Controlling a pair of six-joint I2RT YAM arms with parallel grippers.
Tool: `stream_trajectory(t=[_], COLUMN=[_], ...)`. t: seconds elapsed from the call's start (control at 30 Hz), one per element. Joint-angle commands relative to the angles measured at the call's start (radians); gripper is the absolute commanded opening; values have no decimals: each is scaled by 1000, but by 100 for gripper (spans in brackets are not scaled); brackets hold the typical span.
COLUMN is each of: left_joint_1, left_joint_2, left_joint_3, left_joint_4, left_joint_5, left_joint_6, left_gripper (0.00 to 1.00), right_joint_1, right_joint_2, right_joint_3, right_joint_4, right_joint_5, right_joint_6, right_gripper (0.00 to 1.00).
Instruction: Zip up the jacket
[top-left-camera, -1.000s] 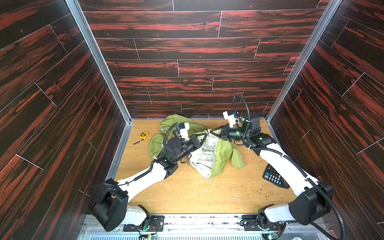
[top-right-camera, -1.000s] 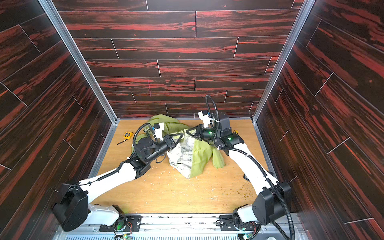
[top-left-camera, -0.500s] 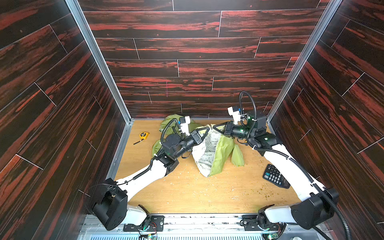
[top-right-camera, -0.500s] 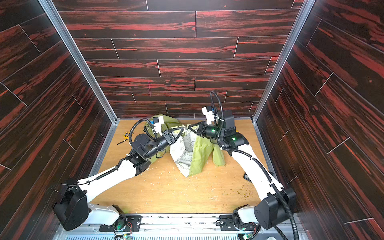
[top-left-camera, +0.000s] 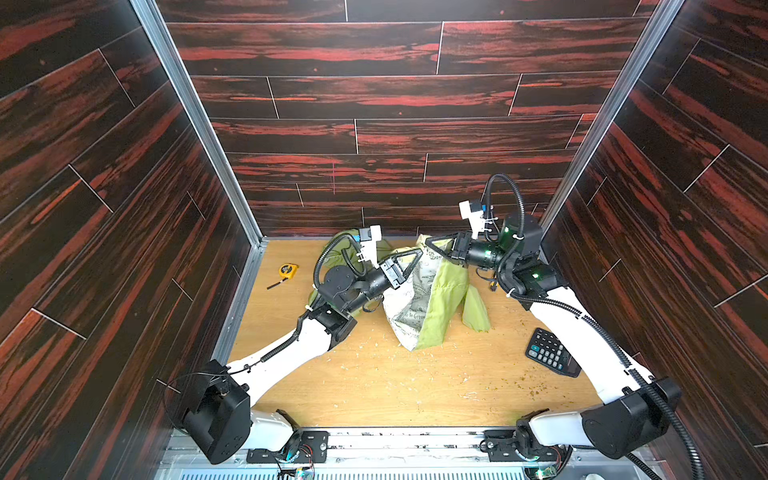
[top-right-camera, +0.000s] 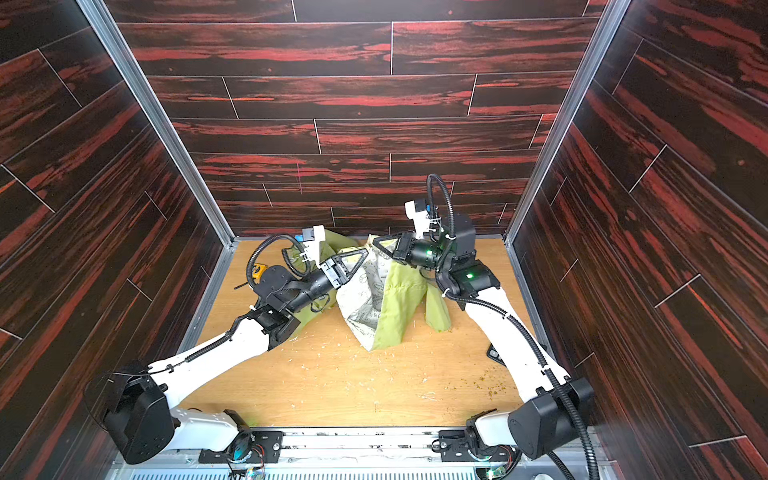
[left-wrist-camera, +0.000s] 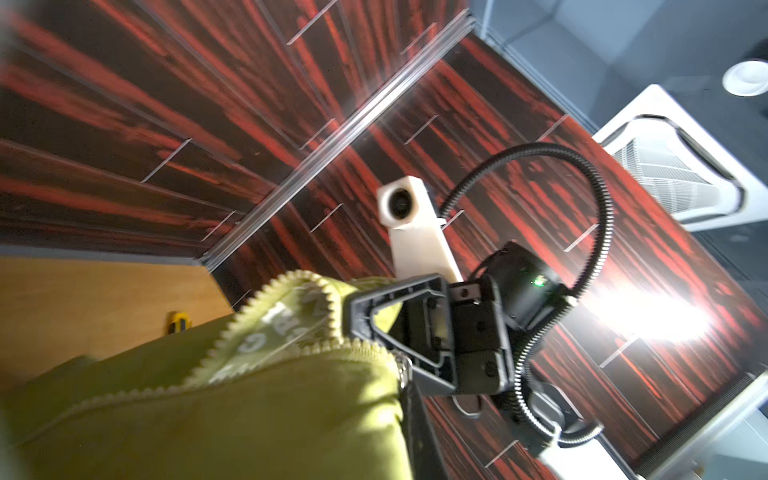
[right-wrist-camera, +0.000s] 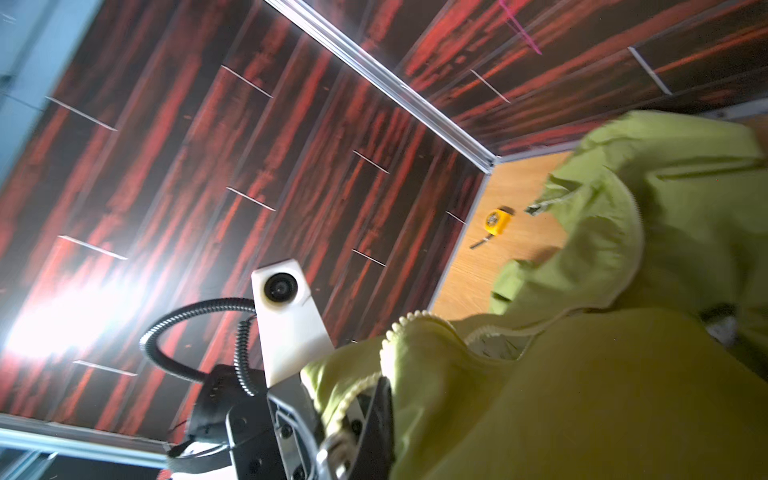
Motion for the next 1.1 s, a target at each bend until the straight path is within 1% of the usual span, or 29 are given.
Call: stream_trajectory(t=[0.0, 0.13, 0.23, 0.37, 0.57, 0.8, 0.9, 1.07], left_joint_1=[1, 5, 8, 10, 12, 13, 20, 40], left_joint_2=[-11, -25, -27, -30, -26, -6, 17, 93], left_joint_3=[34, 31, 37, 23, 26, 33, 39, 50], left_joint_4=[102, 94, 81, 104, 111, 143, 194, 361], left_joint_5=[44, 36, 54, 46, 58, 66, 69, 74], left_joint_6=[0, 11, 2, -17, -43, -81, -142, -333], left_gripper=[0, 0, 0, 0, 0, 0, 0, 0], right_joint_1=[-5, -7, -15, -17, -19, -17, -18, -18], right_joint_2=[-43, -69, -98, -125, -133, -114, -118, -132], right_joint_3=[-3, -22, -41, -65, -95, -93, -109, -137], right_joint_4=[118, 123, 132, 149, 215, 247, 273, 309], right_joint_5=[-34, -4, 28, 52, 41, 8, 1, 1], right_joint_6=[70, 94, 122, 146, 208, 245, 265, 297], right_gripper=[0, 0, 0, 0, 0, 0, 0, 0])
